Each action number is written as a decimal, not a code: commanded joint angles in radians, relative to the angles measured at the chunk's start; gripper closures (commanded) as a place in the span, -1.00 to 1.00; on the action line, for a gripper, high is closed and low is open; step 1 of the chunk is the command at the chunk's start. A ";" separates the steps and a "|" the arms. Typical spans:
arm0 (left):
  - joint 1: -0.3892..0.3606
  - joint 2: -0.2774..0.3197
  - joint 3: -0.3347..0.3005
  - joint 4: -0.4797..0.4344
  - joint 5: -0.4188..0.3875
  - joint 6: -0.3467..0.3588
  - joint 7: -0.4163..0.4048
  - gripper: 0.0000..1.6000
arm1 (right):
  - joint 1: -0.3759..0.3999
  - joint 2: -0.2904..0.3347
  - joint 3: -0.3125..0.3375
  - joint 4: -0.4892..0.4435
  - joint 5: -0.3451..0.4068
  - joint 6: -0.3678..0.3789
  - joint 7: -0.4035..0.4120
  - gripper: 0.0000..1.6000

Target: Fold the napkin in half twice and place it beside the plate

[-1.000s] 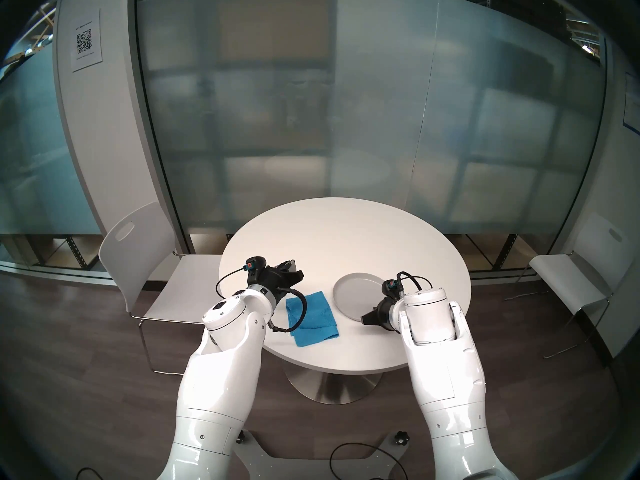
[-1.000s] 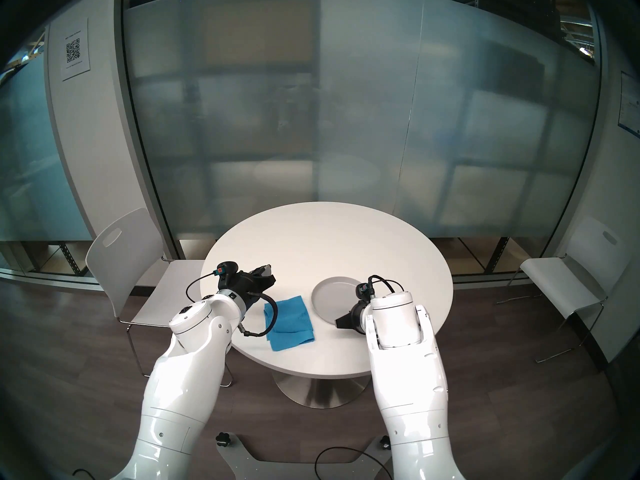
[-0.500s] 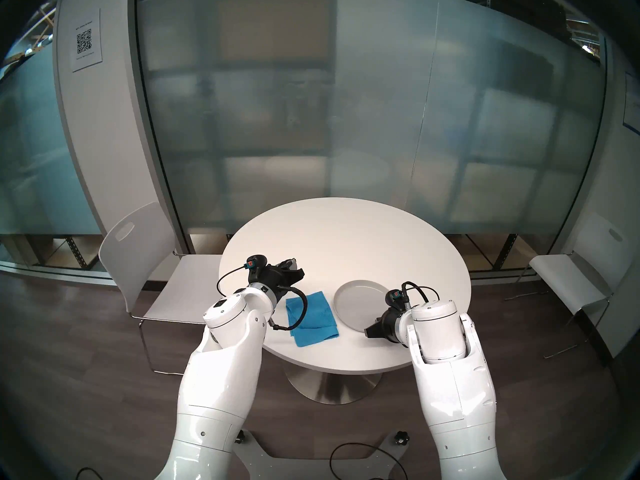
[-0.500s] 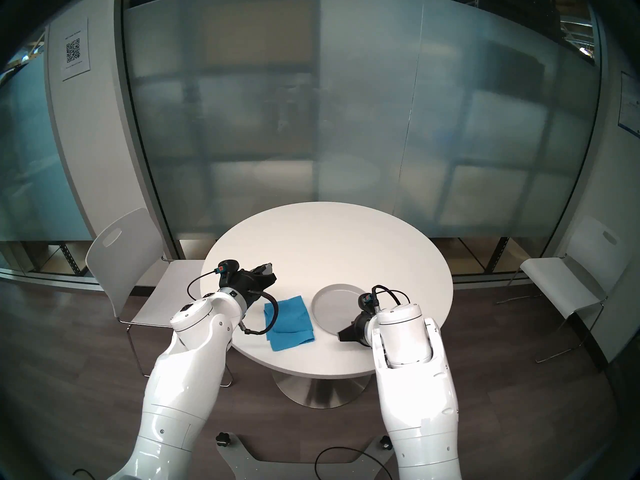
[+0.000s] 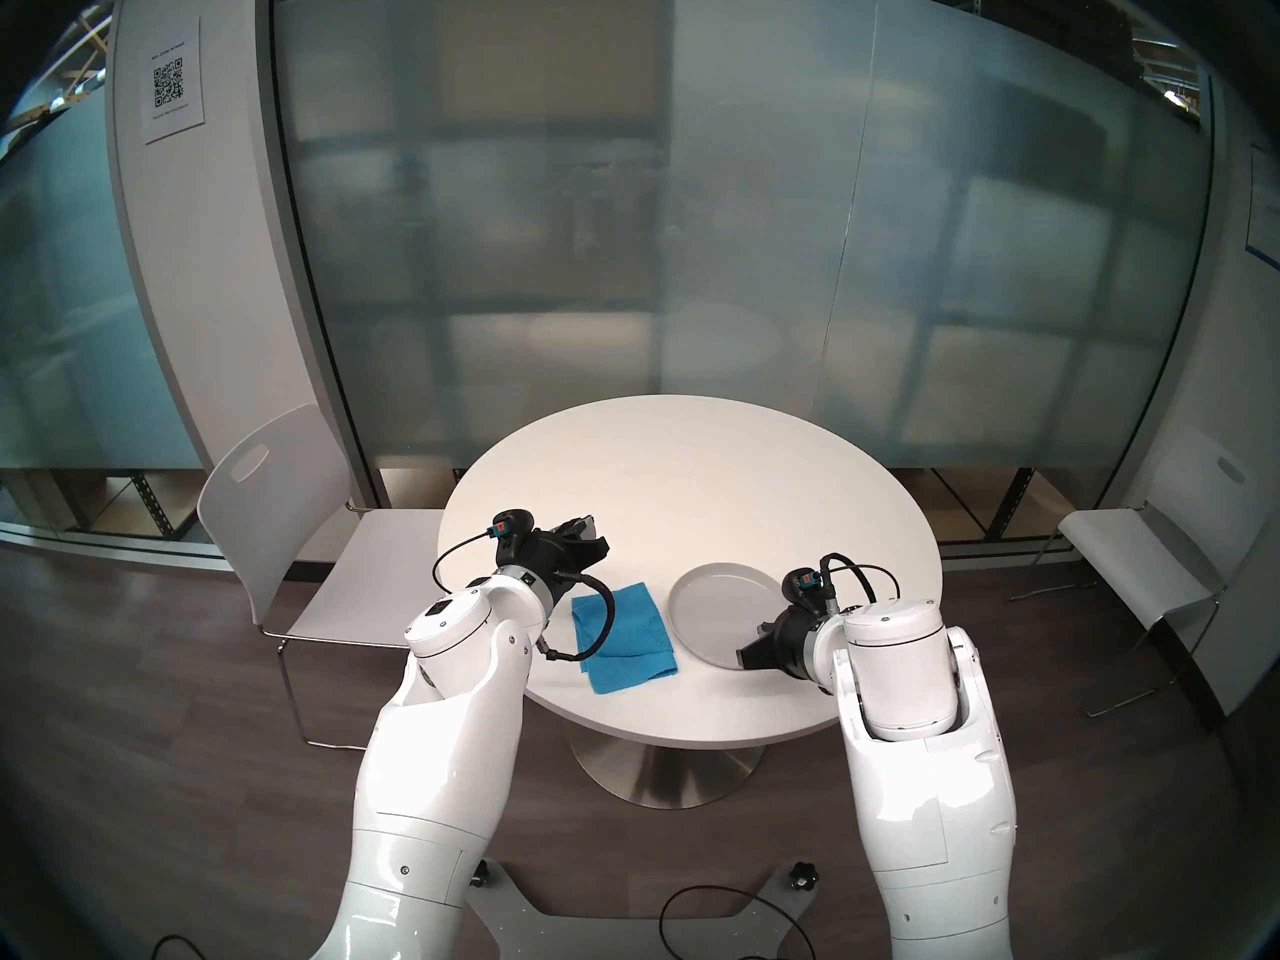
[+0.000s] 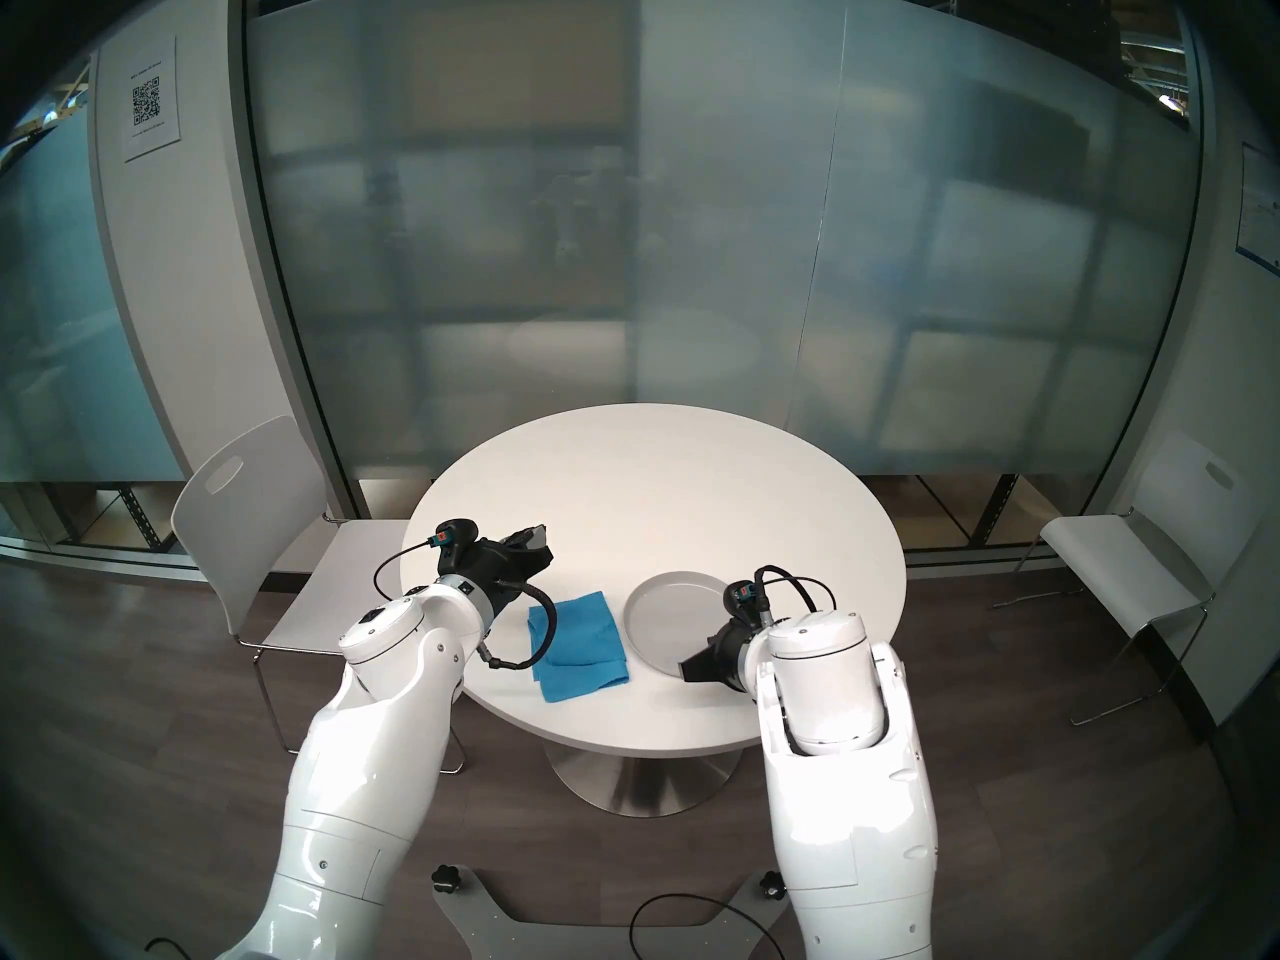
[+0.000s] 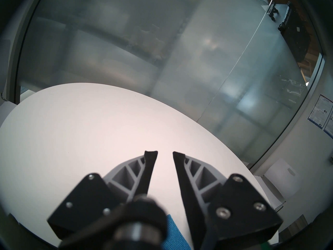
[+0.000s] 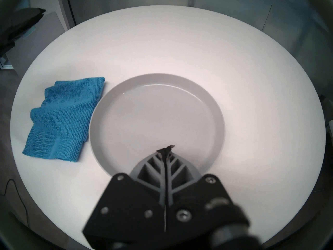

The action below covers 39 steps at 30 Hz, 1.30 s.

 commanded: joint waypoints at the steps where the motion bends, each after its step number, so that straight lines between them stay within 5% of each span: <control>1: 0.012 0.000 0.008 -0.048 -0.003 -0.004 -0.007 -0.07 | 0.013 -0.006 0.025 -0.113 0.026 -0.003 -0.004 0.75; 13: 0.023 0.003 0.053 -0.069 0.020 -0.041 -0.008 0.05 | -0.051 -0.015 0.132 -0.268 0.110 -0.003 -0.025 0.73; 27: 0.023 0.006 0.095 -0.061 0.063 -0.121 0.004 0.01 | -0.220 -0.057 0.260 -0.459 0.344 -0.003 -0.122 0.62; 39: 0.023 0.009 0.129 -0.044 0.124 -0.189 0.015 -0.07 | -0.334 -0.101 0.313 -0.424 0.524 -0.142 -0.256 0.58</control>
